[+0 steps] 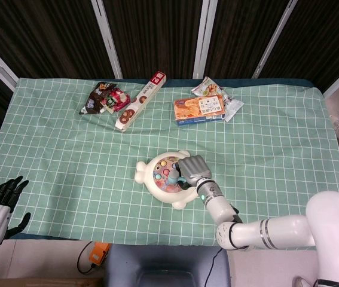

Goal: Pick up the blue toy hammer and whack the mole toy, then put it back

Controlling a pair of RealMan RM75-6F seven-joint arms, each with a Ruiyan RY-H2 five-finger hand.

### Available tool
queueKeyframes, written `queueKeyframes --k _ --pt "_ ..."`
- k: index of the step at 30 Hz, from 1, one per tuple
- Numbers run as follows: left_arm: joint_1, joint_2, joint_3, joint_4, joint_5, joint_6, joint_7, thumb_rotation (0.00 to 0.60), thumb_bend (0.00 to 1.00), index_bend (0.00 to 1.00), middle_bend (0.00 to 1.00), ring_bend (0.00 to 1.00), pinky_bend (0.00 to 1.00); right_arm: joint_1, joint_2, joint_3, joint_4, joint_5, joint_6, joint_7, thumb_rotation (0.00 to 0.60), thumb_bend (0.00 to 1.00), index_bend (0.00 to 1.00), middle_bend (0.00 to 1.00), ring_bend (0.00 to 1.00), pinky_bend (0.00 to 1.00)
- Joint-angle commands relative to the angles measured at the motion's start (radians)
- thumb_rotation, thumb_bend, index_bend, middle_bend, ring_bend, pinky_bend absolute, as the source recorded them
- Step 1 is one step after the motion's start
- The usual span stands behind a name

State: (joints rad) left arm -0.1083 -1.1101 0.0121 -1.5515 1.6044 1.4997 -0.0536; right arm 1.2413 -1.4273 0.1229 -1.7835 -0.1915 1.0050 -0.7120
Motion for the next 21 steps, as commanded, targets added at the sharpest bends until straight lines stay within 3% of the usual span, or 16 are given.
queueKeyframes --k 1,9,21 --pt "0.000 0.000 0.000 0.000 0.001 0.001 0.000 0.600 0.38 0.00 0.00 0.00 0.11 -0.015 0.020 0.011 -0.015 -0.017 -0.002 0.021 0.600 0.82 1.00 0.71 0.73 0.84" --pt "-0.003 -0.003 0.001 -0.003 0.001 -0.006 0.010 0.600 0.38 0.00 0.00 0.00 0.11 -0.041 0.060 0.007 -0.025 -0.041 -0.015 0.041 0.600 0.82 1.00 0.71 0.73 0.84" --pt "-0.004 -0.003 0.000 -0.002 0.000 -0.007 0.009 0.600 0.38 0.00 0.00 0.00 0.11 -0.033 0.016 -0.011 0.027 -0.030 -0.015 0.006 0.600 0.82 1.00 0.71 0.73 0.84"
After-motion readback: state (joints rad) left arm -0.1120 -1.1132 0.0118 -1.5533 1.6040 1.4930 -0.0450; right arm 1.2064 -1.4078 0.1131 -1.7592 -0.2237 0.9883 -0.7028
